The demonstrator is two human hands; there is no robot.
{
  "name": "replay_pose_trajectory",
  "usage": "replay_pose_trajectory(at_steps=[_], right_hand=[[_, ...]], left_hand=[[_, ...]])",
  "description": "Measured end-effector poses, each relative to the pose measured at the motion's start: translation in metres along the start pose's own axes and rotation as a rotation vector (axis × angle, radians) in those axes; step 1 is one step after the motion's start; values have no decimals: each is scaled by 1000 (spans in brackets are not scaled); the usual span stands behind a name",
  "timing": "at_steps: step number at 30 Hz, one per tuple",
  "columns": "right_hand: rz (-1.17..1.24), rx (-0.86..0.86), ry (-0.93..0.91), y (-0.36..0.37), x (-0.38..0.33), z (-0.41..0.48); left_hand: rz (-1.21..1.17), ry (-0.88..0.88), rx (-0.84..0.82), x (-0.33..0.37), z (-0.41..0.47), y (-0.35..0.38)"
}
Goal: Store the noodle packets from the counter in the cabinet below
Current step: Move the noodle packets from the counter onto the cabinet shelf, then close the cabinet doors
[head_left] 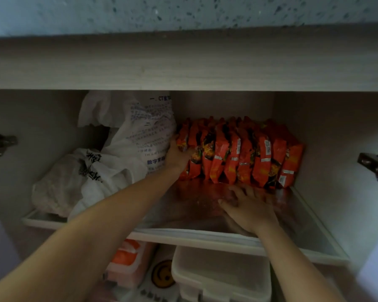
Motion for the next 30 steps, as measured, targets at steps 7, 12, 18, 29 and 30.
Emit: replay_pose_trajectory(at_steps=[7,12,18,29,30], right_hand=[[-28,-3,5,0,0,2],[-3,2,12,-5,-4,-5],[18,10,16,-8,-4,-8],[-136,189,4,-3,-83,-33],[-41,226,-99,5,-120,-44]], left_hand=[[85,13,-63,-9,12,0],[152,-11,-195,7,-5,-12],[122,-49,-188,14,-63,-40],[604,189,-360,22,-249,-238],[612,142,-341,19,-261,-258]])
Point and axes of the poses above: each hand's wrist, its own z-axis towards the middle knuckle, its own y-axis out of the palm, x = y × z, the point moved 3 cm from there along z, towards the middle knuckle, and after that the axes turned 3 degrees about z, right-handed, at the moved point
